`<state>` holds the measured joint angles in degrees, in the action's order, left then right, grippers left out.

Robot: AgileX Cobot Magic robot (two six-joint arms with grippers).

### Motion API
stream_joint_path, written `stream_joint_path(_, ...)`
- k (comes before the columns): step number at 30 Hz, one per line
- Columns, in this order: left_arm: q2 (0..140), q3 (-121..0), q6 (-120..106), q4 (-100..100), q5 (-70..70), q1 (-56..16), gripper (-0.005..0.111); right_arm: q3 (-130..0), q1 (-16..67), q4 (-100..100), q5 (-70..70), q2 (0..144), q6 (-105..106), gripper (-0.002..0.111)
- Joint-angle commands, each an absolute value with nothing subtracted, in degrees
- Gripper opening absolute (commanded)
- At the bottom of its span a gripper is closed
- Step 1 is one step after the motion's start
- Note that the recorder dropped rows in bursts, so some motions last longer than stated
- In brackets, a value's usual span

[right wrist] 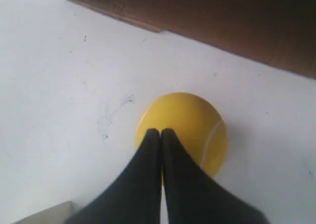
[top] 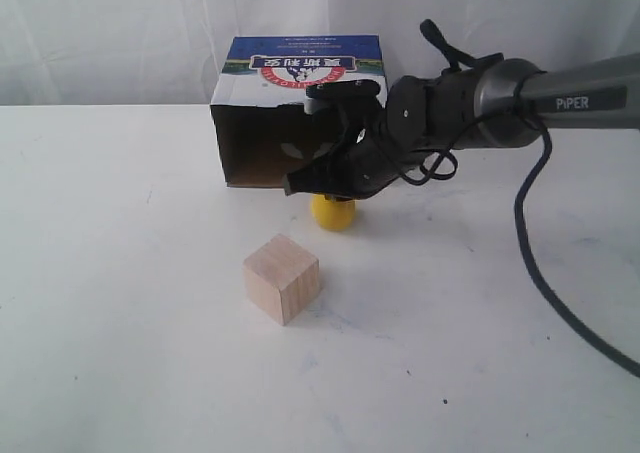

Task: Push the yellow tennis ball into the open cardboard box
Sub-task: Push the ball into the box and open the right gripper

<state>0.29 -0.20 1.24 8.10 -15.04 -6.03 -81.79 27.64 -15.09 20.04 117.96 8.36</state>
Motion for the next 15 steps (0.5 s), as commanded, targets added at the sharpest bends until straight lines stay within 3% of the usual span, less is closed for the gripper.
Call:
stream_joint_path(1, 0.00, 0.00, 1.46, 8.98, -15.01, -6.47, 0.000, -81.83, 27.60, -14.60, 21.64, 115.44, 9.25, 0.000)
stream_joint_path(8, 0.00, 0.00, 1.46, 8.98, -15.01, -6.47, 0.000, -81.83, 27.60, -14.60, 23.57, 114.94, 9.25, 0.000)
stream_joint_path(15, 0.00, 0.00, 1.46, 8.98, -15.01, -6.47, 0.000, -80.62, 29.76, -14.88, 37.50, 112.39, 9.25, 0.000)
